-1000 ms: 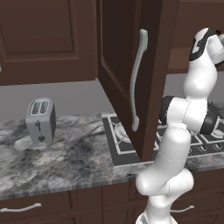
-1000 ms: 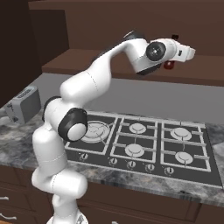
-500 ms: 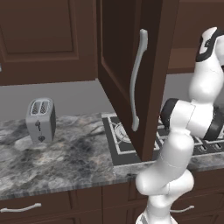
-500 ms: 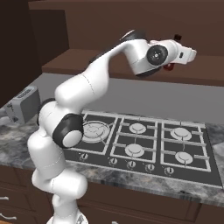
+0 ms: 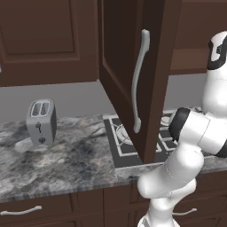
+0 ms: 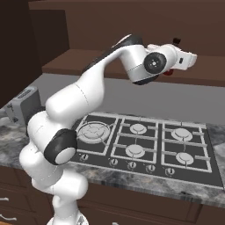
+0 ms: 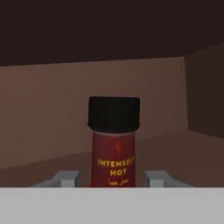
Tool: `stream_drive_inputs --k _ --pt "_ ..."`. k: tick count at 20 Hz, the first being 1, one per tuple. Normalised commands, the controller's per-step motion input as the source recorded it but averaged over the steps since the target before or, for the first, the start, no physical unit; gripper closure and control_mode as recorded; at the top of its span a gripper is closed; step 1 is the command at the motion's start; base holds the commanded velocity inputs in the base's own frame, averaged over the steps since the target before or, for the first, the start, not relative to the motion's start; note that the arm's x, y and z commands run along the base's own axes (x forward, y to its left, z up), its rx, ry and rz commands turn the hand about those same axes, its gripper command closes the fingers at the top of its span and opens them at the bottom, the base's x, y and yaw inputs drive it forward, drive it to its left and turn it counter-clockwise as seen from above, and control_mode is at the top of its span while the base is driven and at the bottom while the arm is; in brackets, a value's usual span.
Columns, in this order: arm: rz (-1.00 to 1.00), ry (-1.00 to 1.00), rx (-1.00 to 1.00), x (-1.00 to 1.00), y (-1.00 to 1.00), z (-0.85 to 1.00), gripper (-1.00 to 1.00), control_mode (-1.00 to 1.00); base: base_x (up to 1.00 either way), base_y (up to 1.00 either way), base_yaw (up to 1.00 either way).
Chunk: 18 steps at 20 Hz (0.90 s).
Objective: Pick the chicken drumstick from the plate and place it on the cutting board. Then pick the condiment bottle from the cabinet and place it next to the cutting board.
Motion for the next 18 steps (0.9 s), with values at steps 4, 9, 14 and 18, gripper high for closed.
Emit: stream_drive_inputs --k 4,9,14,18 --pt "0.0 0.0 -0.13 -0.58 0.04 0.27 1.0 -1.0 0.0 0.0 0.0" --pt "0.0 0.0 -0.2 -0.6 0.1 0.37 1.0 -1.0 0.0 0.0 0.0" --pt "0.0 0.0 -0.21 -0.67 0.13 0.29 1.0 -1.0 0.0 0.0 0.0" --pt "0.0 0.02 -0.2 -0.71 0.18 0.1 1.0 -1.0 0.0 0.0 0.0"
